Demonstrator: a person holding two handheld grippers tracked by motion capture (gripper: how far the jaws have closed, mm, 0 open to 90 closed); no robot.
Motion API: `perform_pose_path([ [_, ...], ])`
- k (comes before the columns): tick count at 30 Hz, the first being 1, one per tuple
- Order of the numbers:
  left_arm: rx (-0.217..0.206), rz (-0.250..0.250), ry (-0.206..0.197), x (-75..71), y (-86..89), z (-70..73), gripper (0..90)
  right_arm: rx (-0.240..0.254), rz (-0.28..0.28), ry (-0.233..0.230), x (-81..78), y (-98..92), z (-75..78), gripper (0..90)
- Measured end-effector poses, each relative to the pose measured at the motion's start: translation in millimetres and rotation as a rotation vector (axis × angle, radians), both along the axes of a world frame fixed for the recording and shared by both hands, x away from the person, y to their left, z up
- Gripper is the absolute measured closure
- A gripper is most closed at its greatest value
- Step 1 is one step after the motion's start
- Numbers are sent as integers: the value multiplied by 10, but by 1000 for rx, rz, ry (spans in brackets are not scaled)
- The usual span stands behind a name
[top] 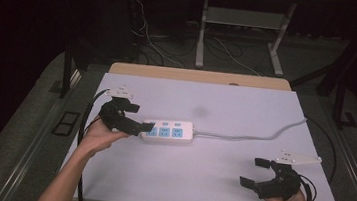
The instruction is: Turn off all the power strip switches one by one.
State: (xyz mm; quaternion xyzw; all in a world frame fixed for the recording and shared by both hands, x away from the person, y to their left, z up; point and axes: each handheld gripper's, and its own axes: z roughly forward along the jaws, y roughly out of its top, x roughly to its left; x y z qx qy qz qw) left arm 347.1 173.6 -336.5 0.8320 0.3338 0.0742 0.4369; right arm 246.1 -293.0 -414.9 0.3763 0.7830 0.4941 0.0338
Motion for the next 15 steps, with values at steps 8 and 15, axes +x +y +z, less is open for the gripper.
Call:
perform_pose_path([
  [8, 42, -9, 9, 142, -25, 13, 112, -3, 1, 1, 1, -6, -6, 4],
  [15, 61, -9, 22, 268, -8, 10, 171, -3, 0, 2, 2, -13, -7, 4],
])
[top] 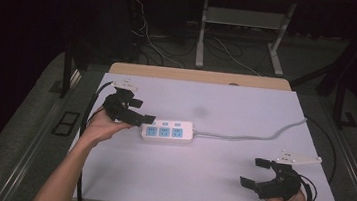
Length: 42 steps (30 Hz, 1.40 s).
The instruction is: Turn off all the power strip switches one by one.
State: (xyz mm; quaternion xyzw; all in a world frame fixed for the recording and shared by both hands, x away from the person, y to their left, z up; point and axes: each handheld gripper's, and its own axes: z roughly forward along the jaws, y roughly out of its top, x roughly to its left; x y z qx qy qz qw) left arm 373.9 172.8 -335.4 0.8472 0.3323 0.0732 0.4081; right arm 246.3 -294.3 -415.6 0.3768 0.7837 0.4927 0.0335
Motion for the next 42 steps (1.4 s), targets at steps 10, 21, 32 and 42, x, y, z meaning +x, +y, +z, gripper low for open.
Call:
perform_pose_path([
  [10, 17, -3, 11, 112, -2, -65, 341, -2, 2, -2, 5, -4, -3, 4],
  [21, 33, 2, 27, 225, -18, -175, 509, -4, 1, 1, 9, -4, -7, 4],
  [32, 66, -30, 27, 298, -47, -286, 722, -7, 2, 2, 11, -5, -9, 4],
  [42, 90, -40, 53, 365, -78, -394, 885, -8, 3, 2, 14, -12, -11, 4],
])
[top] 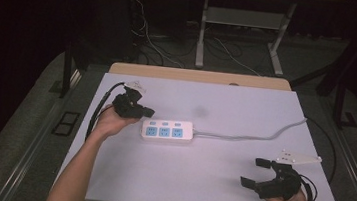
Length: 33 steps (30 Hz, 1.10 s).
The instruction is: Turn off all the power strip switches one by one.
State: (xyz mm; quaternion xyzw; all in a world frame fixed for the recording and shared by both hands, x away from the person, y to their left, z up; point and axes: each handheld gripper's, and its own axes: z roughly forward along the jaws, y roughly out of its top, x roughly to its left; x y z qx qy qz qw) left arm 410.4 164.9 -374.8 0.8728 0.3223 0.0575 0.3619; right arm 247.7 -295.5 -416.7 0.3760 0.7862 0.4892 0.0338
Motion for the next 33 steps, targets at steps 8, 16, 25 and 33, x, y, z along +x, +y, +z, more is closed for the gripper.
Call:
perform_pose_path([
  [8, 27, -7, 17, 47, -27, -82, 891, -2, 2, 1, 0, -3, -1, 4],
  [16, 32, -5, 41, 82, -34, -183, 891, -3, 2, 1, 3, -9, -5, 4],
  [25, 38, -9, 57, 107, -74, -304, 890, -10, 7, 3, 6, -5, -14, 4],
  [33, 50, 0, 58, 120, -76, -352, 891, -9, 8, 4, 7, -8, -17, 4],
])
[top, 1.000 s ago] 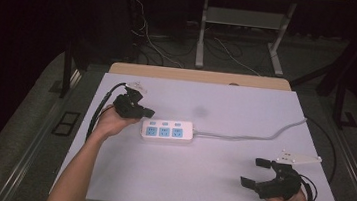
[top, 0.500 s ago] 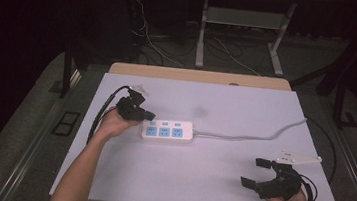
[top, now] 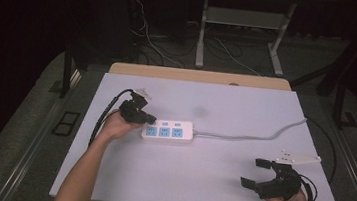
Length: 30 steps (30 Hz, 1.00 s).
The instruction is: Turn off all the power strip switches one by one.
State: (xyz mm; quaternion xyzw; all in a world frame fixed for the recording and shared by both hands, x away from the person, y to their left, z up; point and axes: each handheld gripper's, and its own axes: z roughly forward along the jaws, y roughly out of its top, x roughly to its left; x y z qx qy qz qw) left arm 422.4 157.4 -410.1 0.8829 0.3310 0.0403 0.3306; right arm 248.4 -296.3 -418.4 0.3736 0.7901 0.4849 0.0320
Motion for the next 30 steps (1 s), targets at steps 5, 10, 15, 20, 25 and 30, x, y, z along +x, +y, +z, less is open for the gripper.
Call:
perform_pose_path([
  [5, -9, 5, -9, 1, 7, -12, 892, -3, 1, -2, 1, 4, -2, 4],
  [10, -32, 11, -10, -4, 35, -31, 892, -4, 1, -1, -1, 4, -2, 4],
  [15, -43, 14, -9, -5, 49, -42, 894, 0, -2, 1, -2, -2, 0, 4],
  [20, -39, 11, -11, -8, 47, -41, 897, 1, -2, -2, -4, -7, 5, 4],
  [25, -35, 8, -4, 5, 44, -40, 899, 2, -4, -4, -6, -10, 9, 4],
  [30, -33, 12, -5, -1, 38, -46, 899, 3, -8, -4, -5, -26, 12, 4],
])
